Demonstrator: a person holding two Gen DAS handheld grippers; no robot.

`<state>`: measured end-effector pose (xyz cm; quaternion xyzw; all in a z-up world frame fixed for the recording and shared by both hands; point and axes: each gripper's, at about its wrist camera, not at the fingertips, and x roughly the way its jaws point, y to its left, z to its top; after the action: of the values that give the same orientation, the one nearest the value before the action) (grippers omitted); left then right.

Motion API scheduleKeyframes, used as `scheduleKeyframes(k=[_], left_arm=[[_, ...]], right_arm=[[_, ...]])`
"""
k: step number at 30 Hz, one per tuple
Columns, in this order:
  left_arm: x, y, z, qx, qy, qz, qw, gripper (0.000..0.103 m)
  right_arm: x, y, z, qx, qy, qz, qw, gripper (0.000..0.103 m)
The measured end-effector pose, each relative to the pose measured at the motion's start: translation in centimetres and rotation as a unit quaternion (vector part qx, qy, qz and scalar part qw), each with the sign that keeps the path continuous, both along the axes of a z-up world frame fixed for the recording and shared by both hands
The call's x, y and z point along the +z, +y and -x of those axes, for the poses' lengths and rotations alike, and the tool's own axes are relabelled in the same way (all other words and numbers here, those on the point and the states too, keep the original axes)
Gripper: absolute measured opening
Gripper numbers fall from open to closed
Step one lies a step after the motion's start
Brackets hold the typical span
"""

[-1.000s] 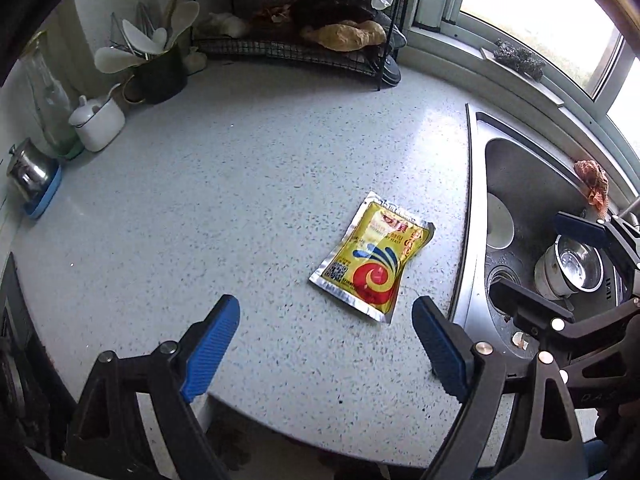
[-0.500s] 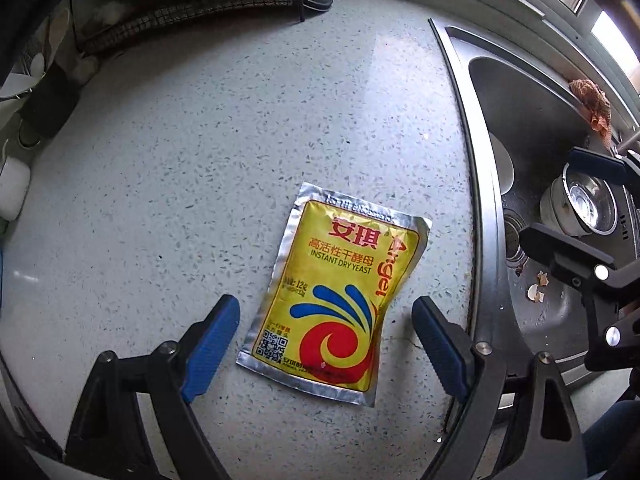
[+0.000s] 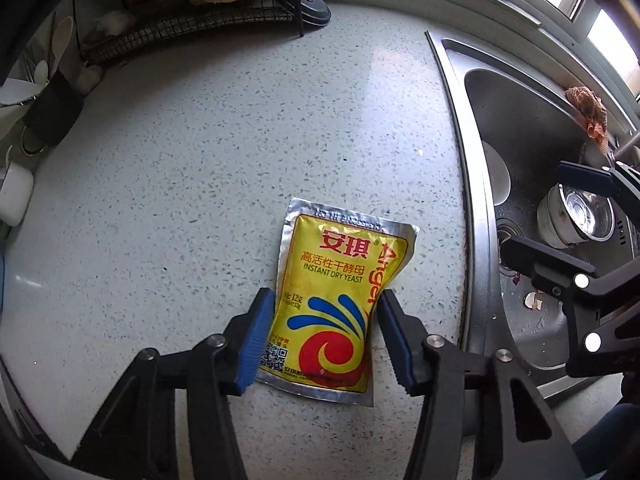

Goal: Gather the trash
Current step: 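Close the left gripper on the yeast packet and lift it, then carry the yeast packet in the left gripper down over the red bin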

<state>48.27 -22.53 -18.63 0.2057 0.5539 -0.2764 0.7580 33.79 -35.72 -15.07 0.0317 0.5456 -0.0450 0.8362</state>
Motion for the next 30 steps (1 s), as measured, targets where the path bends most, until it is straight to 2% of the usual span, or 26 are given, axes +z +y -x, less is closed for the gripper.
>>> scheduleKeyframes(k=[5, 14, 21, 30], left_arm=[[0.7, 1.1, 1.2, 0.043, 0.0, 0.032, 0.9985, 0.038], [3.2, 6.9, 3.8, 0.116, -0.027, 0.07, 0.9903, 0.037], [5.5, 12.4, 6.5, 0.163, -0.047, 0.078, 0.9824, 0.037], [7.2, 19.8, 13.0, 0.217, -0.064, 0.08, 0.9707, 0.037]], right_arm=[[0.6, 0.8, 0.3, 0.011, -0.007, 0.001, 1.0, 0.102], [2.1, 5.0, 0.8, 0.063, -0.026, 0.001, 0.998, 0.102], [3.4, 9.6, 1.8, 0.109, -0.041, 0.0, 0.993, 0.102], [4.5, 15.8, 4.9, 0.17, -0.056, -0.008, 0.984, 0.102]])
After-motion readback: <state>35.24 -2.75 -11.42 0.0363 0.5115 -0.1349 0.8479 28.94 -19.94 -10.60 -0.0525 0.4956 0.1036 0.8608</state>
